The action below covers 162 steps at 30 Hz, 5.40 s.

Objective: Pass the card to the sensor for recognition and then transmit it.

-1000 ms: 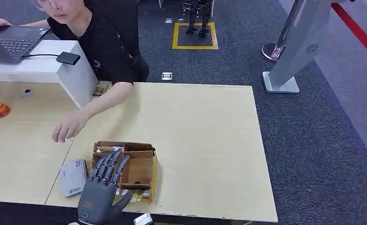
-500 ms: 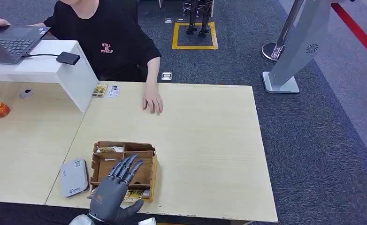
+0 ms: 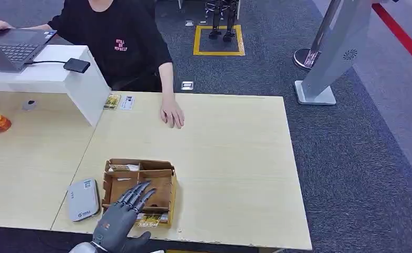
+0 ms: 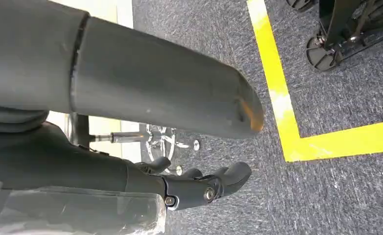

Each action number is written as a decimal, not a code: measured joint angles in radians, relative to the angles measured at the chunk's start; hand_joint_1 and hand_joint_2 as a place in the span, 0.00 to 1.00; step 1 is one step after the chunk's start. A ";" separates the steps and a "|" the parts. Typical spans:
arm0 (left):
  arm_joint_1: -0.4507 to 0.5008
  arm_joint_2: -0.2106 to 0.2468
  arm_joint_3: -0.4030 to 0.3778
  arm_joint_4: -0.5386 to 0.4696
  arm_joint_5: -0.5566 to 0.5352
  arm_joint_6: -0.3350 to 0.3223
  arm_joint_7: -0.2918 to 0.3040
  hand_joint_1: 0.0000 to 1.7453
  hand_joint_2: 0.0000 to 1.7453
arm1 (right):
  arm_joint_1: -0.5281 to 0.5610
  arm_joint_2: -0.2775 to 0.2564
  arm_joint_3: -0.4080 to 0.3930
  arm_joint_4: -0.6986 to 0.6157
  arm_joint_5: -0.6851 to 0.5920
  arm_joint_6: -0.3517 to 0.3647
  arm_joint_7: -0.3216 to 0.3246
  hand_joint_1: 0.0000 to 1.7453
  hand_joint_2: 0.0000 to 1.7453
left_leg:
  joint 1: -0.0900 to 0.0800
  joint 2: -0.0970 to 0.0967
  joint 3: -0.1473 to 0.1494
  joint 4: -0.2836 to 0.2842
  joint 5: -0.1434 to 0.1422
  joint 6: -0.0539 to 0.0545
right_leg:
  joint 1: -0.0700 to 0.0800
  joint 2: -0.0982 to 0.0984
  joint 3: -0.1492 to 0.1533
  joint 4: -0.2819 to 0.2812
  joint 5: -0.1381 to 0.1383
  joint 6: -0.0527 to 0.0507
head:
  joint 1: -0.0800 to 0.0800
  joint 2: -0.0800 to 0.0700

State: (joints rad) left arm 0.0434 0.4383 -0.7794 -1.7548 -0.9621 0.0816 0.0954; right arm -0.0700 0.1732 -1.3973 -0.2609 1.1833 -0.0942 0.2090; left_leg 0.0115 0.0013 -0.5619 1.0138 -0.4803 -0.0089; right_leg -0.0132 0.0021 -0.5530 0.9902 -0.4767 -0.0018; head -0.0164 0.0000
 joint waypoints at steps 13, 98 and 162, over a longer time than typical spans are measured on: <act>0.005 0.028 0.000 0.000 -0.190 0.015 0.101 0.18 1.00 | 0.000 0.000 0.000 0.000 -0.003 -0.002 0.005 0.00 0.00 | 0.000 0.000 0.000 0.000 0.000 0.000 | 0.000 0.000 0.000 0.000 0.000 0.000 | 0.000 0.000; 0.040 -0.040 0.009 0.080 -0.247 0.066 0.157 1.00 1.00 | 0.000 -0.006 0.023 0.000 0.015 0.003 0.007 0.00 0.00 | 0.000 0.000 0.000 0.000 0.000 0.000 | 0.000 0.000 0.000 0.000 0.000 0.000 | 0.000 0.000; 0.111 -0.111 0.470 -0.172 -0.266 0.514 0.127 1.00 1.00 | 0.015 0.042 0.014 -0.043 0.032 -0.010 0.002 0.00 0.00 | 0.000 0.000 -0.001 0.001 0.000 0.000 | 0.000 0.000 0.000 0.000 0.001 0.001 | 0.000 0.000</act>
State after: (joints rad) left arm 0.1541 0.3269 -0.3089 -1.9272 -1.2283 0.5955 0.2220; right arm -0.0552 0.2151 -1.3836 -0.3040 1.2154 -0.1045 0.2106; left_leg 0.0119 0.0010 -0.5626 1.0148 -0.4802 -0.0088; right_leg -0.0131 0.0017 -0.5527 0.9903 -0.4761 -0.0009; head -0.0168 0.0000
